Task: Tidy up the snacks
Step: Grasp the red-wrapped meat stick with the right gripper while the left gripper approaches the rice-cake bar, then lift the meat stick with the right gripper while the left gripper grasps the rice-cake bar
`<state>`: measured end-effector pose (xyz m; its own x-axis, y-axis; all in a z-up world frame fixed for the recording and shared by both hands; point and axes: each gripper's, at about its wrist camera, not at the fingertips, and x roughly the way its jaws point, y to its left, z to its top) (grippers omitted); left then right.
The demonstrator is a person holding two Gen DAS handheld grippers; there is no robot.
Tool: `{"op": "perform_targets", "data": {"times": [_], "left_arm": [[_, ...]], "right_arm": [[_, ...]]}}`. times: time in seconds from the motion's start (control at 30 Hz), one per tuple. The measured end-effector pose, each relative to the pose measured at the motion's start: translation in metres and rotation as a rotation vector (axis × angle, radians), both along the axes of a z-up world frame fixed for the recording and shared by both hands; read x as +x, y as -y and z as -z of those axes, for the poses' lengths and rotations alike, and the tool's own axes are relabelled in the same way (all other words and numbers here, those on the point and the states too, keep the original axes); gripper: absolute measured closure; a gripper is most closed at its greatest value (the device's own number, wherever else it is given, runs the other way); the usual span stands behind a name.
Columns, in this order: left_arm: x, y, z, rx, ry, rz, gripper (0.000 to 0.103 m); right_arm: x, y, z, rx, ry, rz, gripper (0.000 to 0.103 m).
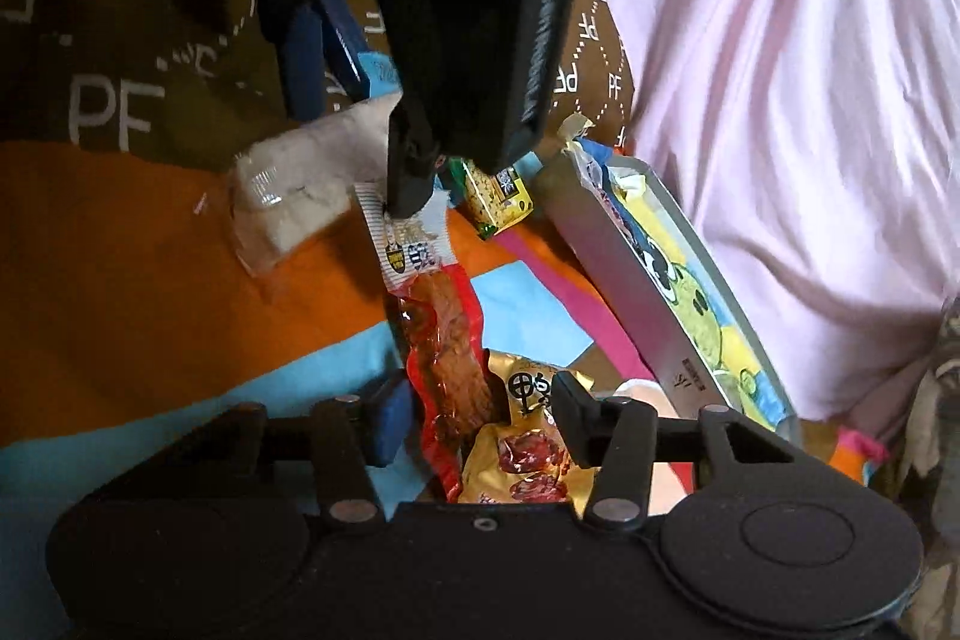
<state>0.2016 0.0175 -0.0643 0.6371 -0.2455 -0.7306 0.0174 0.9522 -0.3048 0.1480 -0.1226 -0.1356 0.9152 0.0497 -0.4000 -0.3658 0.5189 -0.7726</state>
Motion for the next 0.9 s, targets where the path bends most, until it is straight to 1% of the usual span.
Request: {"op": "perform_targets", "data": {"times": [0.07, 0.17, 0.23, 0.3, 0.37, 0.4, 0.43, 0.47, 0.6, 0.73, 0.83, 0.9], "left_arm": [[0.002, -0.003, 0.001, -0.004, -0.003, -0.006, 0.038], [0.004, -0.008, 0.003, -0.033, -0.012, -0.013, 0.037], [0.006, -0.01, 0.004, -0.051, -0.018, -0.005, 0.033], [0.007, -0.01, 0.006, -0.049, -0.019, 0.007, 0.033], [0.006, -0.009, 0.005, -0.045, -0.017, 0.011, 0.033], [0.006, -0.008, 0.005, -0.044, -0.017, 0.01, 0.033], [0.006, -0.008, 0.005, -0.04, -0.02, 0.007, 0.036], [0.006, -0.008, 0.005, -0.029, -0.024, 0.002, 0.038], [0.005, -0.009, 0.004, -0.027, -0.026, -0.004, 0.038], [0.005, -0.004, 0.005, -0.003, -0.011, 0.008, 0.039], [0.006, 0.0, 0.008, 0.02, -0.007, 0.027, 0.039], [0.006, 0.001, 0.009, 0.024, -0.006, 0.03, 0.039]], "right_arm": [[0.006, -0.003, 0.002, -0.023, -0.004, -0.019, 0.051], [0.015, -0.009, 0.006, -0.082, -0.005, -0.058, 0.05], [0.021, -0.01, 0.004, -0.089, -0.021, -0.07, 0.05], [0.026, -0.008, 0.0, -0.075, -0.042, -0.066, 0.051], [0.028, -0.005, -0.003, -0.064, -0.047, -0.054, 0.061], [0.028, -0.004, -0.003, -0.062, -0.046, -0.044, 0.079], [0.027, -0.002, -0.003, -0.06, -0.034, -0.03, 0.083], [0.027, 0.0, -0.006, -0.047, -0.031, -0.025, 0.085], [0.031, 0.013, -0.023, 0.052, -0.059, 0.029, 0.087], [0.043, 0.026, -0.045, 0.181, -0.072, 0.09, 0.088], [0.061, 0.031, -0.051, 0.224, -0.096, 0.129, 0.077], [0.073, 0.033, -0.051, 0.227, -0.121, 0.144, 0.074]]}}
